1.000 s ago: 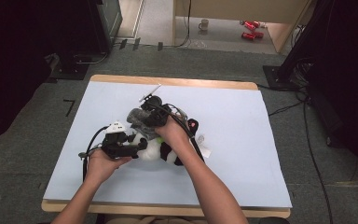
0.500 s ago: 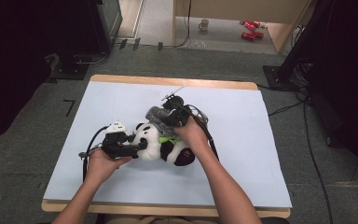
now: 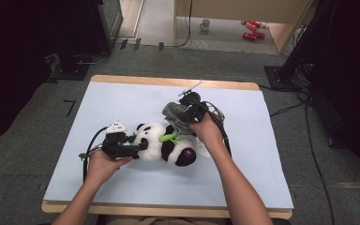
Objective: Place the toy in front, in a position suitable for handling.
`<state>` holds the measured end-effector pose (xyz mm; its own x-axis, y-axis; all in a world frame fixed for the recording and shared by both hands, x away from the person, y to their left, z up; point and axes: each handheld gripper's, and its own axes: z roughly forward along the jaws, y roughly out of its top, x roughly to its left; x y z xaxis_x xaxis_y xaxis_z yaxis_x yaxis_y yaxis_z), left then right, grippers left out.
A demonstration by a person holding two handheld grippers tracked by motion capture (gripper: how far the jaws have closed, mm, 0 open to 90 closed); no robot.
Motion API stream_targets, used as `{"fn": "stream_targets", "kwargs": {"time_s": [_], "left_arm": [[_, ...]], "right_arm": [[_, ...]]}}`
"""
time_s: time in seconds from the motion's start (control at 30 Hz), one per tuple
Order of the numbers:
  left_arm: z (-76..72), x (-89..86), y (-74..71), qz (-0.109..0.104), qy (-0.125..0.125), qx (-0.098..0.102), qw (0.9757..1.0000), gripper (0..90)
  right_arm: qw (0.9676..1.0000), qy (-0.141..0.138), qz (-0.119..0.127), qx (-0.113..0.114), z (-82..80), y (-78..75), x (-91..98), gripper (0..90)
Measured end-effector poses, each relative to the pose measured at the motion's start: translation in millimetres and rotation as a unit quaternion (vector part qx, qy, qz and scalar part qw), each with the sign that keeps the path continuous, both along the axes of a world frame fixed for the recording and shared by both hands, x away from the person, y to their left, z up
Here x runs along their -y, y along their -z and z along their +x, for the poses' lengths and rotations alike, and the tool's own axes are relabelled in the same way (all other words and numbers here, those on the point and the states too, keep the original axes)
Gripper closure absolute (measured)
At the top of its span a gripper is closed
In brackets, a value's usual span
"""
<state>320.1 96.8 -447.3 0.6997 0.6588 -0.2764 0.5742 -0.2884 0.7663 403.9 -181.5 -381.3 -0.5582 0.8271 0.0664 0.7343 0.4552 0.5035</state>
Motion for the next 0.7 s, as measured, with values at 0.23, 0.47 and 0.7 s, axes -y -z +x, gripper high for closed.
{"fn": "stream_targets", "kwargs": {"time_s": [0.23, 0.47, 0.7], "left_arm": [[-0.9, 0.1, -0.2, 0.001, 0.002, 0.003, 1.0, 46.5], [-0.1, -1.6, 0.0, -0.002, 0.006, 0.001, 1.0, 46.3], [2.5, -3.5, 1.4, -0.012, 0.005, -0.002, 0.9999, 46.1]], "right_arm": [[0.9999, 0.009, -0.012, 0.0, 0.0, -1.3, 14.8, 75.0], [0.9998, 0.013, -0.008, 0.015, -2.3, -9.4, 23.6, 75.0], [0.9988, 0.039, 0.013, 0.025, -4.0, -25.8, 42.8, 75.2]]}}
